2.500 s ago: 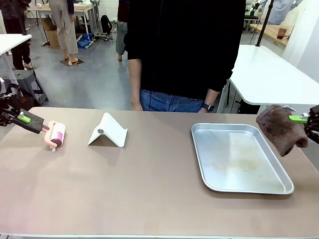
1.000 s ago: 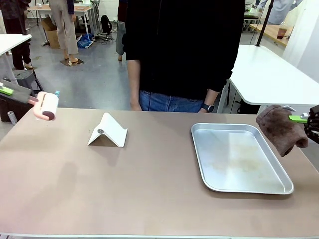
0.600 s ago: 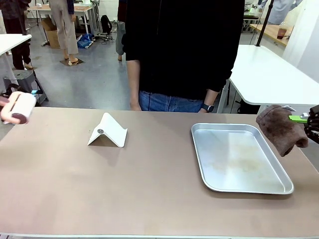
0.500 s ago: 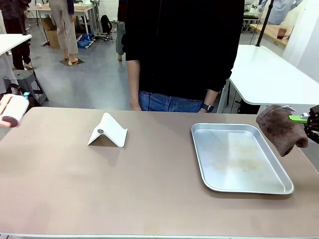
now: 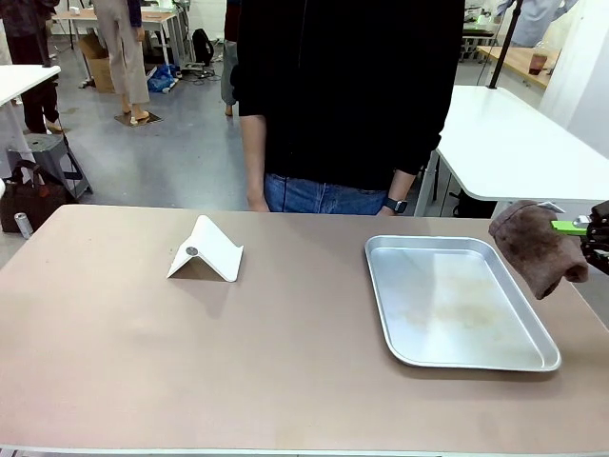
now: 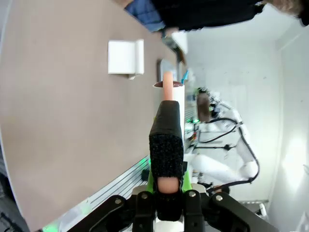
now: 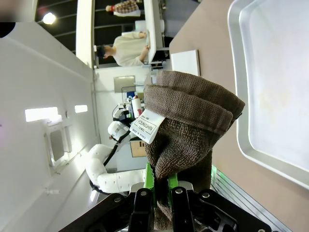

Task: Clean the surface of the table.
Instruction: Clean the area not pointed to by the person.

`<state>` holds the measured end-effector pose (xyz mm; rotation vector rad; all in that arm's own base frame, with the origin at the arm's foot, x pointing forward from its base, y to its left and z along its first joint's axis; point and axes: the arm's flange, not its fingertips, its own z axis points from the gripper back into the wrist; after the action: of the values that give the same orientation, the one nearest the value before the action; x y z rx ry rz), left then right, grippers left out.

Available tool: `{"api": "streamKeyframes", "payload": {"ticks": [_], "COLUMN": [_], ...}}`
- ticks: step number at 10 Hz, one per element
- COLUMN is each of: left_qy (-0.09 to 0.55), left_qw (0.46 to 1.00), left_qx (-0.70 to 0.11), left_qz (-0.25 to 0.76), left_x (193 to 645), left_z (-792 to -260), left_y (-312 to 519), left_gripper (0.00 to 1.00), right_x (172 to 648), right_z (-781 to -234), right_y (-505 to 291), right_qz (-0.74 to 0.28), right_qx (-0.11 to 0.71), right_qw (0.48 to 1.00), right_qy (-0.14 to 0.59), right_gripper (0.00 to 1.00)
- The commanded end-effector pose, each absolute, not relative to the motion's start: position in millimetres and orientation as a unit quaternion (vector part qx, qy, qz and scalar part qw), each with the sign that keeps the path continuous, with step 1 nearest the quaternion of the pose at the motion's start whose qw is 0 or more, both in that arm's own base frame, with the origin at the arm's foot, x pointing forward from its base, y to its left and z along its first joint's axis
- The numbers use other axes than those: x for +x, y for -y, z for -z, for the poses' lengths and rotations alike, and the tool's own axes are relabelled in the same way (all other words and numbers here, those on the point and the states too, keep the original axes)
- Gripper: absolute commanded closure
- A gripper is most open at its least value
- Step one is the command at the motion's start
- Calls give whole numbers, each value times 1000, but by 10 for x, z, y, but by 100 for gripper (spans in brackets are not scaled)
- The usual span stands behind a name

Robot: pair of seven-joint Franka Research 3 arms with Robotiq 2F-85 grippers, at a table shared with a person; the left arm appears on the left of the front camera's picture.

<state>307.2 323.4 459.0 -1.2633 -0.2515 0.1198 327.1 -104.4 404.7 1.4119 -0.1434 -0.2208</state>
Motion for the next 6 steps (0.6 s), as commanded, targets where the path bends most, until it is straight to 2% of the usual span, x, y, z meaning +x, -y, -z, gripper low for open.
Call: {"api": "streamKeyframes", "payload": {"ticks": [1, 6], "left_qy": [103, 103], "left_qw": [818, 818], "left_qx": [-564, -564], "left_qz": [-47, -47], "left_x": [3046, 3046], "left_z": [-4674, -4674], "left_y": [-3111, -3111], "left_gripper": [79, 79], "right_x": [3257, 3257], "right_z": [-4065, -4065], "right_y": [1066, 1066], "right_qz": [93, 93], "right_qx": [648, 648], "right_qw": [753, 753], "right_qy": [67, 67], "right_gripper": [88, 88]}}
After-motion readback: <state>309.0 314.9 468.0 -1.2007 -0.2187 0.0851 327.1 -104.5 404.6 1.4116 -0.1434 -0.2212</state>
